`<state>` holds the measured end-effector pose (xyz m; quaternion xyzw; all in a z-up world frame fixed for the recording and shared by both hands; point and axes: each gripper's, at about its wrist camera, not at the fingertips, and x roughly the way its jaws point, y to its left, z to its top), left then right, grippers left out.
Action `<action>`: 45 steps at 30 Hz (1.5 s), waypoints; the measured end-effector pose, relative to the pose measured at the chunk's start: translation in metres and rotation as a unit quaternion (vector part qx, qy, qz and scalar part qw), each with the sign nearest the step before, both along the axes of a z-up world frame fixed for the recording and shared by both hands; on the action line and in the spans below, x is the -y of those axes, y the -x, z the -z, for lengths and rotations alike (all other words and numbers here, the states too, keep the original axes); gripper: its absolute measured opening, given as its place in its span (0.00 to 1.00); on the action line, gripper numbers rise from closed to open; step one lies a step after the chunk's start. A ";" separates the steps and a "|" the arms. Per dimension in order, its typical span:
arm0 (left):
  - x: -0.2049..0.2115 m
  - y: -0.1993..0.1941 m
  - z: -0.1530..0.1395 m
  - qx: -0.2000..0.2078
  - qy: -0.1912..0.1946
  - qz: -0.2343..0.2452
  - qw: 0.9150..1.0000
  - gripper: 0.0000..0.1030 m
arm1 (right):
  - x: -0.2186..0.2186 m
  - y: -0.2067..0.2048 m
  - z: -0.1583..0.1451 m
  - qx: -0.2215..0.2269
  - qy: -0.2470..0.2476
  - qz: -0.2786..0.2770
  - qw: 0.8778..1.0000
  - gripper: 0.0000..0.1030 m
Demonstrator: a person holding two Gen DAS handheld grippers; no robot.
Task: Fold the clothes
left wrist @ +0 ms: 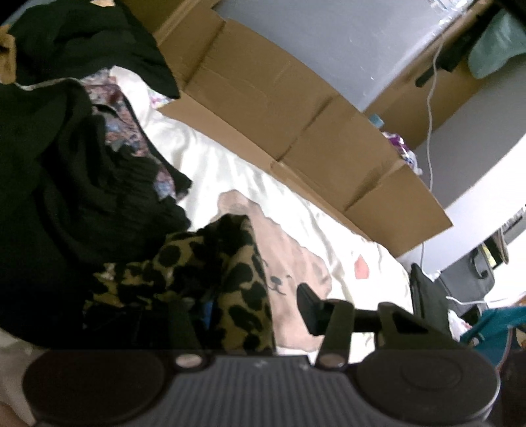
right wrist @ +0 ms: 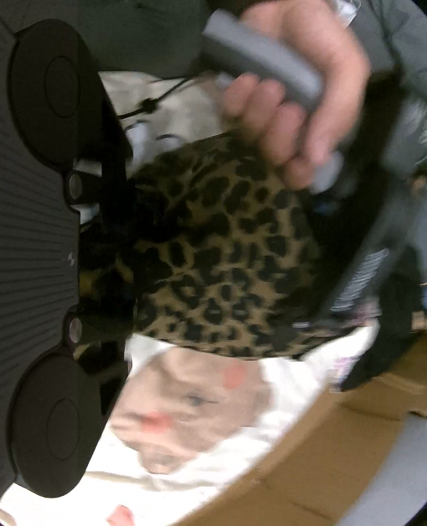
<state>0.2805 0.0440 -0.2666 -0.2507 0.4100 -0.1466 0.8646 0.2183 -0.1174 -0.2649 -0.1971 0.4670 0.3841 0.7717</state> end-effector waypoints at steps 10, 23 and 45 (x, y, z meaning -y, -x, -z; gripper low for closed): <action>0.044 0.004 -0.004 0.021 -0.040 0.064 0.997 0.58 | 0.100 -0.021 -0.025 -0.021 0.013 0.147 0.989 0.06; 0.099 -0.014 -0.017 0.027 -0.085 0.102 0.991 0.61 | 0.238 -0.028 -0.037 -0.018 0.020 0.333 0.942 0.00; 0.075 -0.016 -0.024 0.017 -0.071 0.064 0.995 0.71 | 0.192 -0.012 -0.023 -0.007 -0.010 0.215 0.977 0.80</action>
